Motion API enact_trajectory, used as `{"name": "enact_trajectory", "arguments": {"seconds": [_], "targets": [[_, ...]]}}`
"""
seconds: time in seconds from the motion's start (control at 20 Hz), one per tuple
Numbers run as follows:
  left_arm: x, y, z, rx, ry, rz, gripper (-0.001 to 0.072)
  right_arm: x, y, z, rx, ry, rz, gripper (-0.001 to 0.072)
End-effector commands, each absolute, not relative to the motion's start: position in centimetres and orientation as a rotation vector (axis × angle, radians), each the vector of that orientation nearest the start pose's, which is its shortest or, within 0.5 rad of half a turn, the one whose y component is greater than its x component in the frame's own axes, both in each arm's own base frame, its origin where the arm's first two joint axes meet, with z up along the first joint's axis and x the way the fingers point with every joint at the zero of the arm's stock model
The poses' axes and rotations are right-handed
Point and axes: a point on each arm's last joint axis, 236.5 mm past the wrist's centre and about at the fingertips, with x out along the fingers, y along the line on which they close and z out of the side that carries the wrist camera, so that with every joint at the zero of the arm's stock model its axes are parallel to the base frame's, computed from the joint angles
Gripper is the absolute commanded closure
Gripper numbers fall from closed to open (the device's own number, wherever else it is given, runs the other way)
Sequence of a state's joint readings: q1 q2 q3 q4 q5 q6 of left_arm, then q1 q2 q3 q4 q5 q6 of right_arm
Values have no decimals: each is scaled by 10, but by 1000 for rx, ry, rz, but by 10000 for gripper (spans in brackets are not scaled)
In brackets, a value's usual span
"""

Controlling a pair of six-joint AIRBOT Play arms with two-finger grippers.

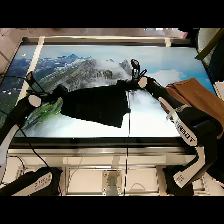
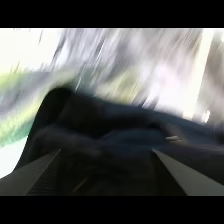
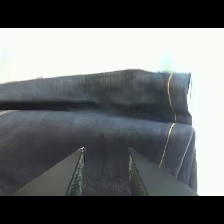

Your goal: Fold the clothes and pants, and hang the long-sleeved shirts on hangers.

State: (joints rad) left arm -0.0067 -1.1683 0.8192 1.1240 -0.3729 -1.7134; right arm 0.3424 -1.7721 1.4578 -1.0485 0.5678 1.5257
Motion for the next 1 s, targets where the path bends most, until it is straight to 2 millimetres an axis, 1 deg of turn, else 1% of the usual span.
{"name": "enact_trajectory", "arguments": {"seconds": [0.0,0.05,0.1,0.15,0.2,0.25,0.3,0.35,0.4,0.45,0.5,0.55,0.6,0.7,0.8,0.85,0.95], "targets": [[468,-35,82,-562,482,19,59,543,241,-18,349,904,385,393],[465,-35,95,-517,456,0,59,543,228,-13,344,929,381,382],[461,-35,109,-467,427,-20,59,538,213,-10,328,974,378,376],[457,-36,125,-409,391,-43,59,528,195,-7,299,1032,395,371],[452,-37,142,-355,354,-62,59,513,179,-5,282,1098,412,370],[446,-37,159,-318,314,-75,59,493,165,-7,264,1187,438,364],[441,-37,174,-303,280,-82,59,461,155,-13,265,1321,492,364],[435,-37,188,-298,250,-89,59,434,150,-17,304,1428,549,364],[429,-38,198,-298,232,-95,59,414,151,-16,413,1494,613,363],[423,-39,204,-297,226,-104,60,411,158,-11,552,1488,671,319],[418,-41,206,-296,233,-114,59,421,160,-12,678,1438,681,128],[415,-44,205,-295,245,-122,60,433,159,-20,757,1397,643,-8],[412,-46,202,-294,264,-130,60,445,157,-31,790,1368,603,-8],[408,-51,191,-292,317,-146,60,457,164,-51,842,1363,576,-8],[405,-54,184,-291,351,-156,60,455,177,-74,870,1410,578,-8],[404,-55,182,-291,360,-158,60,452,186,-82,886,1430,590,-8],[403,-56,178,-289,375,-163,61,446,201,-92,844,1443,622,-8]]}}
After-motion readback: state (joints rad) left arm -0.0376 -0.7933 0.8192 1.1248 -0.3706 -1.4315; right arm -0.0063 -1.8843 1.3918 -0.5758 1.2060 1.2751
